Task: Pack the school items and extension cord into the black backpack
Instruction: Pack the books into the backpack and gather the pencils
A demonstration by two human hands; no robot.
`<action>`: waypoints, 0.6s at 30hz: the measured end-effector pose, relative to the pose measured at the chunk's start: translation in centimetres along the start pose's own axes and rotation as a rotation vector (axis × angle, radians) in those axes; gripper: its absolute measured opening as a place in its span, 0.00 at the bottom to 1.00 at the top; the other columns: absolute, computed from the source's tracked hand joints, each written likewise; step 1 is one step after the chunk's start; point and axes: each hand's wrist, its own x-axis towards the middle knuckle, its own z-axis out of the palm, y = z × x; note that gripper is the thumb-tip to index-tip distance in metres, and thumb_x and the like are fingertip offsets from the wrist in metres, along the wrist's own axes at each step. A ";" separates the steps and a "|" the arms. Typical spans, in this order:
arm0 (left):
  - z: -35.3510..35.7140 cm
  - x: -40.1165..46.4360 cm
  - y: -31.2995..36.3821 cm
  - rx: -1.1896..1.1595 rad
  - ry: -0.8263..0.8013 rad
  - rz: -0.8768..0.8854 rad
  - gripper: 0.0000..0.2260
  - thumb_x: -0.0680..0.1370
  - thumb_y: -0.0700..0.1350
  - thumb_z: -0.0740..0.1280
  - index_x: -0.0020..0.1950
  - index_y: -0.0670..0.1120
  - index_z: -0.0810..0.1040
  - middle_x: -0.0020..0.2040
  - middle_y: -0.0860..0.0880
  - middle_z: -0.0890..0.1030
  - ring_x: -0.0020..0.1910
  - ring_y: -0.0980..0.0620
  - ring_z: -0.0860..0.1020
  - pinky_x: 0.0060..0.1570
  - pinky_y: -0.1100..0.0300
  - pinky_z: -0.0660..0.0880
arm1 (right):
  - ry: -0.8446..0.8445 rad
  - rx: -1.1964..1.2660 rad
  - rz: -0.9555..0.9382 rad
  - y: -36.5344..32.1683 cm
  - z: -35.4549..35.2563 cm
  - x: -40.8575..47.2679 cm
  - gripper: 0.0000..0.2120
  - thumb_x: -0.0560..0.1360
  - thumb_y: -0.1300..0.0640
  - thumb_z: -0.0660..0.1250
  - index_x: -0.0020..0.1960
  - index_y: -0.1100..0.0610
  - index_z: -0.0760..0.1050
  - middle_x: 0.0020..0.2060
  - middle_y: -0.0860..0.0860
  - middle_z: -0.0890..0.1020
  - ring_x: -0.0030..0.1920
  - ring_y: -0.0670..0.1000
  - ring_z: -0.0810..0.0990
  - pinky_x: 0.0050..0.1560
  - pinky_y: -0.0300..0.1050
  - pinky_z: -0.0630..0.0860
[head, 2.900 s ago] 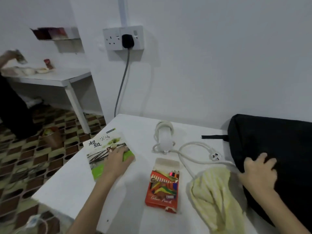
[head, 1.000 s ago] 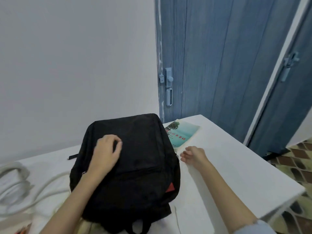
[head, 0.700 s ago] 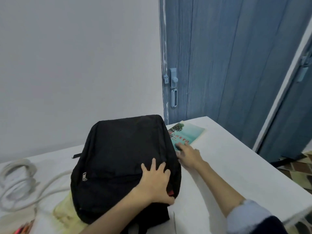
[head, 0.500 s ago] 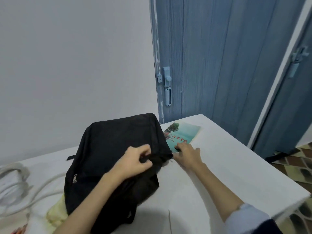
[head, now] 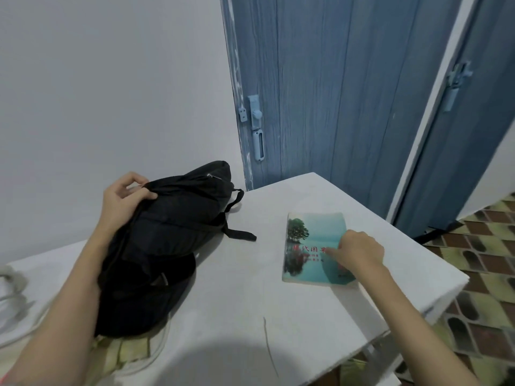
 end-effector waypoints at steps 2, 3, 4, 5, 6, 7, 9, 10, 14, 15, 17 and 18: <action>-0.4 0.4 -0.3 0.035 0.028 0.002 0.15 0.72 0.29 0.63 0.35 0.49 0.72 0.23 0.59 0.78 0.27 0.66 0.75 0.37 0.74 0.71 | -0.054 0.064 -0.007 0.1 -0.7 0.2 0.18 0.72 0.42 0.67 0.52 0.56 0.75 0.52 0.53 0.79 0.53 0.56 0.77 0.49 0.45 0.70; -0.5 0.4 -0.4 0.050 0.039 -0.002 0.16 0.73 0.27 0.61 0.36 0.48 0.71 0.23 0.58 0.78 0.27 0.65 0.75 0.37 0.74 0.71 | -0.067 0.131 -0.044 -0.1 -0.7 0.3 0.19 0.72 0.43 0.68 0.54 0.56 0.74 0.54 0.54 0.79 0.54 0.56 0.77 0.50 0.46 0.70; -0.4 0.4 -0.3 0.055 0.043 -0.003 0.16 0.73 0.26 0.60 0.36 0.47 0.70 0.23 0.58 0.78 0.27 0.65 0.75 0.36 0.74 0.71 | -0.070 0.212 -0.095 -0.2 -0.5 0.8 0.21 0.71 0.44 0.69 0.56 0.57 0.74 0.56 0.54 0.77 0.56 0.56 0.76 0.52 0.47 0.71; -0.2 0.4 -0.2 0.055 0.041 -0.008 0.16 0.73 0.26 0.60 0.36 0.46 0.70 0.23 0.58 0.78 0.27 0.65 0.75 0.36 0.74 0.71 | -0.068 0.288 -0.153 -0.5 0.0 1.5 0.24 0.71 0.44 0.70 0.60 0.57 0.72 0.59 0.54 0.76 0.59 0.56 0.74 0.55 0.49 0.70; 0.3 0.2 -0.1 0.056 0.026 -0.009 0.15 0.73 0.26 0.60 0.36 0.46 0.70 0.23 0.58 0.78 0.26 0.65 0.75 0.35 0.74 0.71 | -0.074 0.356 -0.201 -0.7 0.5 2.2 0.28 0.70 0.44 0.71 0.64 0.57 0.68 0.63 0.54 0.73 0.61 0.56 0.72 0.58 0.51 0.70; 1.0 -0.1 0.0 0.061 0.005 -0.010 0.15 0.72 0.26 0.61 0.36 0.45 0.70 0.23 0.57 0.78 0.26 0.65 0.75 0.34 0.74 0.70 | -0.094 0.400 -0.223 -1.0 1.0 2.9 0.32 0.70 0.43 0.70 0.67 0.57 0.65 0.66 0.54 0.70 0.65 0.56 0.70 0.60 0.53 0.69; 3.1 -1.2 -0.2 0.076 -0.035 -0.005 0.15 0.71 0.25 0.63 0.35 0.45 0.69 0.27 0.53 0.77 0.27 0.65 0.74 0.35 0.74 0.70 | -0.151 0.373 -0.220 -1.4 2.0 4.3 0.38 0.71 0.38 0.66 0.72 0.57 0.57 0.73 0.54 0.61 0.72 0.56 0.61 0.67 0.58 0.63; 4.2 -1.9 -0.3 0.082 -0.061 -0.001 0.14 0.70 0.26 0.65 0.35 0.45 0.69 0.29 0.49 0.76 0.28 0.64 0.74 0.37 0.73 0.70 | -0.176 0.291 -0.218 -1.6 2.5 4.9 0.41 0.71 0.35 0.63 0.74 0.57 0.54 0.75 0.53 0.56 0.74 0.55 0.55 0.69 0.60 0.58; 8.6 -4.1 -1.5 0.135 -0.136 0.044 0.08 0.63 0.39 0.66 0.32 0.49 0.69 0.30 0.47 0.71 0.31 0.55 0.67 0.34 0.66 0.66 | -0.182 0.044 -0.217 -1.5 3.3 5.7 0.44 0.69 0.27 0.55 0.75 0.53 0.55 0.76 0.50 0.54 0.75 0.52 0.51 0.70 0.61 0.54; 9.5 -4.6 -1.9 0.142 -0.140 0.049 0.07 0.63 0.40 0.66 0.32 0.49 0.69 0.29 0.49 0.71 0.30 0.57 0.67 0.33 0.67 0.65 | -0.162 0.029 -0.204 -1.6 3.1 5.5 0.43 0.68 0.26 0.56 0.73 0.53 0.59 0.74 0.50 0.59 0.74 0.52 0.55 0.69 0.61 0.55; 11.0 -5.8 -2.6 0.169 -0.183 0.047 0.05 0.62 0.44 0.67 0.33 0.49 0.70 0.30 0.53 0.74 0.30 0.61 0.70 0.35 0.70 0.68 | -0.140 -0.078 -0.168 -2.2 2.0 5.1 0.40 0.66 0.25 0.58 0.67 0.53 0.67 0.66 0.51 0.69 0.68 0.54 0.65 0.65 0.62 0.58; 11.6 -6.3 -2.9 0.199 -0.238 0.040 0.06 0.62 0.48 0.68 0.34 0.50 0.71 0.33 0.55 0.77 0.33 0.62 0.74 0.39 0.69 0.71 | -0.133 -0.150 -0.144 -2.6 1.4 5.1 0.39 0.65 0.24 0.58 0.63 0.53 0.70 0.61 0.50 0.73 0.64 0.55 0.69 0.63 0.61 0.59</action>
